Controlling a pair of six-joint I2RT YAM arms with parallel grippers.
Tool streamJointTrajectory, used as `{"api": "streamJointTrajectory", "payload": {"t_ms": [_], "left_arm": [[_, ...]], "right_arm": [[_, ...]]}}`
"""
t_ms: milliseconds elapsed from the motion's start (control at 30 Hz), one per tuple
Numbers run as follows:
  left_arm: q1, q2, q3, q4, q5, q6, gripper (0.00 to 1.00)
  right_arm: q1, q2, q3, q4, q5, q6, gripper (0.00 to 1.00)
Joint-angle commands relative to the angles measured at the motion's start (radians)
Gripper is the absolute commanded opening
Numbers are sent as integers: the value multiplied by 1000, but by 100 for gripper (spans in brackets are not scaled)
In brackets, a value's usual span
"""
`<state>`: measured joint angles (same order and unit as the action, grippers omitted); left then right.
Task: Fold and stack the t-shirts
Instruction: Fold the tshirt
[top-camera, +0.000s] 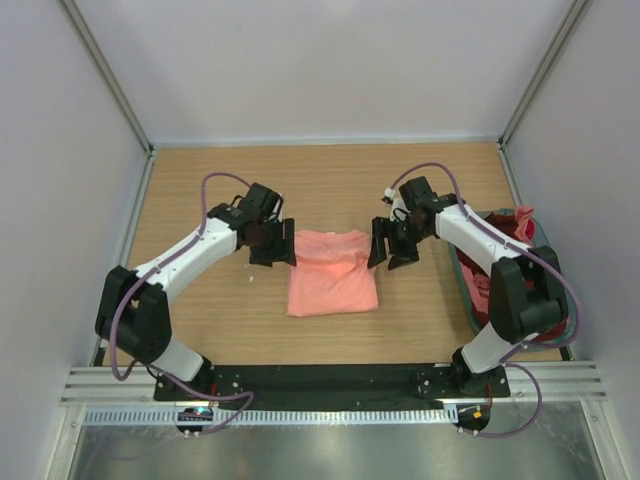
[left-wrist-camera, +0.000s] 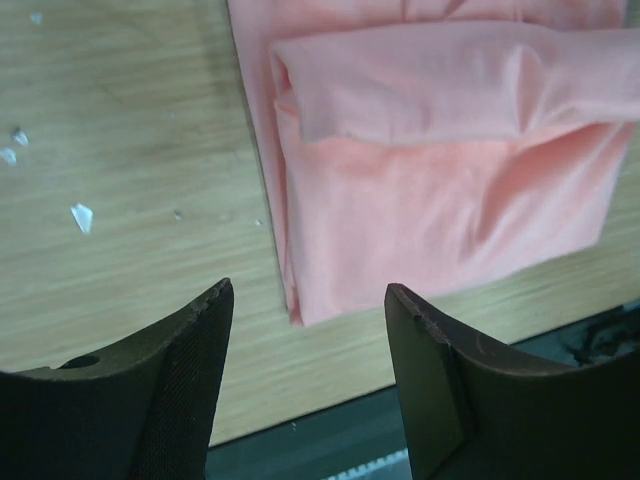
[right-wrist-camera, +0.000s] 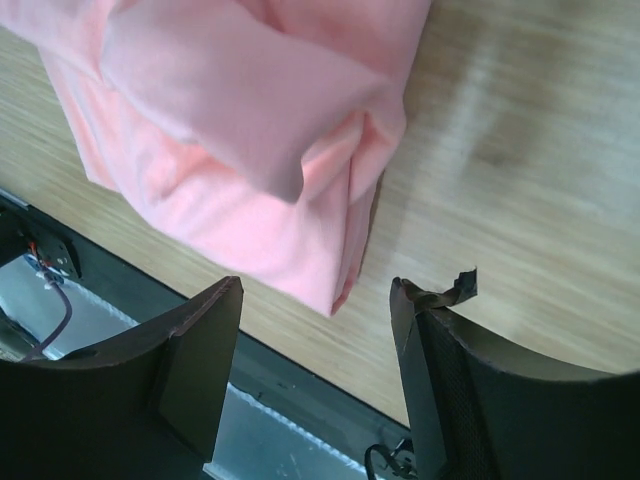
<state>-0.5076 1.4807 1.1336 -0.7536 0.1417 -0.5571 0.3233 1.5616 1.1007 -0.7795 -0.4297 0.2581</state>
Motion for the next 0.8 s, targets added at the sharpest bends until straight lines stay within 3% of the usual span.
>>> {"api": "streamJointTrajectory", "payload": {"t_ms": [0,467,767], "left_arm": [[1,79,61,49,-65,121,64],[3,254,161,94,-106,266,64],[1,316,198,131,-54,260,57]], "right_arm": [[-1,72,89,33,17,-80,67],[8,212,223,60,-35,-102,63],[16,259,249,77,-78,-82,50]]}}
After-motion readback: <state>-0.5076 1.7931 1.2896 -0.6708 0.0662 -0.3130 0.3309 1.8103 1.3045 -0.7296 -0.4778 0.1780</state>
